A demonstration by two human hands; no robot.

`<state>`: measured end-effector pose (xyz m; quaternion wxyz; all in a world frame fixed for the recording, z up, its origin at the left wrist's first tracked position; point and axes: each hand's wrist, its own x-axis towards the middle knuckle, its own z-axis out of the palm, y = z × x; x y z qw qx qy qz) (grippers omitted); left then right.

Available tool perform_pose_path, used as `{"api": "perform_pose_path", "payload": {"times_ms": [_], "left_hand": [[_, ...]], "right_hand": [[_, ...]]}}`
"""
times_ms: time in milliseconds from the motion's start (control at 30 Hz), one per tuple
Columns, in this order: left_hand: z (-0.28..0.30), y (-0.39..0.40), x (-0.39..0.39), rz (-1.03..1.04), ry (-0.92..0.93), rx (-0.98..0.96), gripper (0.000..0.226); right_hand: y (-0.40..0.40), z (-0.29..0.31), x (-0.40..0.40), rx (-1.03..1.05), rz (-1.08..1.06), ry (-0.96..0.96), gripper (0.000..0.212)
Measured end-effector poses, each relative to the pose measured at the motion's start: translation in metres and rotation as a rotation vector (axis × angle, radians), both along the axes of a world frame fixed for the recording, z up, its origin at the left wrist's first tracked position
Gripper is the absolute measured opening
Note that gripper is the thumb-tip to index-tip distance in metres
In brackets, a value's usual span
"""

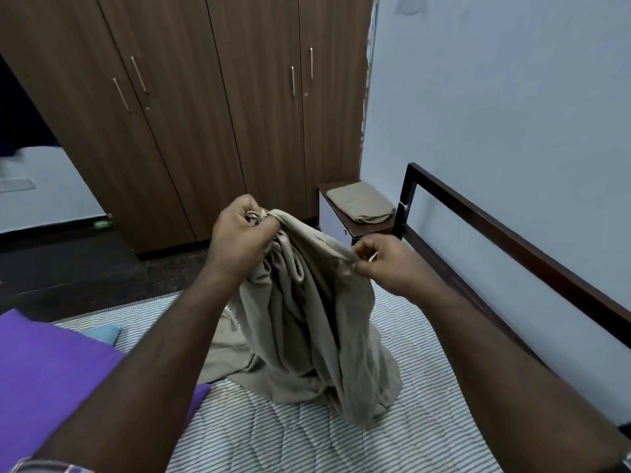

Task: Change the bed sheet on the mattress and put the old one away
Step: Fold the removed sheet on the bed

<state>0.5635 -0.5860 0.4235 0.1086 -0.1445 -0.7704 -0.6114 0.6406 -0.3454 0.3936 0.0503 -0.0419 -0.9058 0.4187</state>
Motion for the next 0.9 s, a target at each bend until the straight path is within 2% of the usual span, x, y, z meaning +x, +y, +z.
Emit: {"api": "perform_pose_path", "payload": {"times_ms": [100,167,200,267,300,333,367,400,433,467,500,567,600,667,733,767,833,900], "left_hand": [[0.0,0.006,0.0,0.03,0.016,-0.025,0.028],[0.0,0.007,-0.003,0.086,0.03,-0.032,0.028],[-0.001,0.005,-0.005,0.123,0.042,-0.044,0.026],[-0.001,-0.002,-0.01,0.199,0.056,-0.067,0.023],[-0.001,-0.004,-0.012,0.233,0.055,-0.071,0.023],[-0.002,-0.006,-0.014,0.263,0.049,-0.069,0.023],[-0.002,-0.007,-0.016,0.289,0.044,-0.063,0.023],[-0.001,-0.008,-0.018,0.313,0.043,-0.058,0.022],[-0.001,-0.009,-0.02,0.336,0.042,-0.055,0.022],[-0.002,-0.011,-0.021,0.361,0.036,-0.058,0.022],[-0.003,-0.013,-0.023,0.395,0.026,-0.078,0.022],[-0.007,-0.017,-0.026,0.468,-0.02,-0.148,0.021],[-0.008,-0.018,-0.026,0.497,-0.045,-0.177,0.019],[-0.015,-0.019,-0.027,0.523,-0.1,-0.214,0.017],[-0.02,-0.018,-0.028,0.428,-0.165,-0.268,0.01],[-0.024,-0.017,-0.029,0.319,-0.178,-0.368,0.019],[-0.03,-0.008,-0.024,-0.017,-0.143,-0.58,0.058],[-0.036,0.016,-0.005,-0.371,-0.155,-0.598,0.076]], "right_hand": [[0.0,-0.026,0.002,0.07,0.029,-0.148,0.018],[0.0,-0.031,-0.001,-0.004,-0.005,-0.121,0.016],[0.001,-0.027,0.0,-0.078,-0.057,-0.031,0.014],[0.006,-0.013,0.005,-0.213,-0.209,0.295,0.007],[0.01,-0.008,0.007,-0.209,-0.246,0.407,0.005],[0.014,-0.006,0.011,-0.159,-0.225,0.411,0.01],[0.016,-0.01,0.014,-0.066,-0.148,0.293,0.017],[0.016,-0.018,0.016,0.094,-0.034,0.084,0.019],[0.019,-0.032,0.017,0.237,0.055,-0.091,0.013],[0.023,-0.045,0.016,0.302,0.053,-0.146,0.013],[0.028,-0.053,0.013,0.237,-0.022,-0.105,0.02],[0.04,-0.055,0.007,-0.072,-0.263,0.072,0.022],[0.042,-0.051,0.006,-0.114,-0.317,0.12,0.021],[0.039,-0.049,0.005,-0.003,-0.258,0.021,0.021],[0.031,-0.058,0.003,-0.066,-0.172,-0.054,0.022],[0.027,-0.058,0.001,-0.167,-0.135,-0.038,0.023],[0.017,-0.055,-0.004,-0.28,-0.02,-0.009,0.025],[-0.002,-0.042,-0.01,-0.322,0.127,-0.035,0.025]]}}
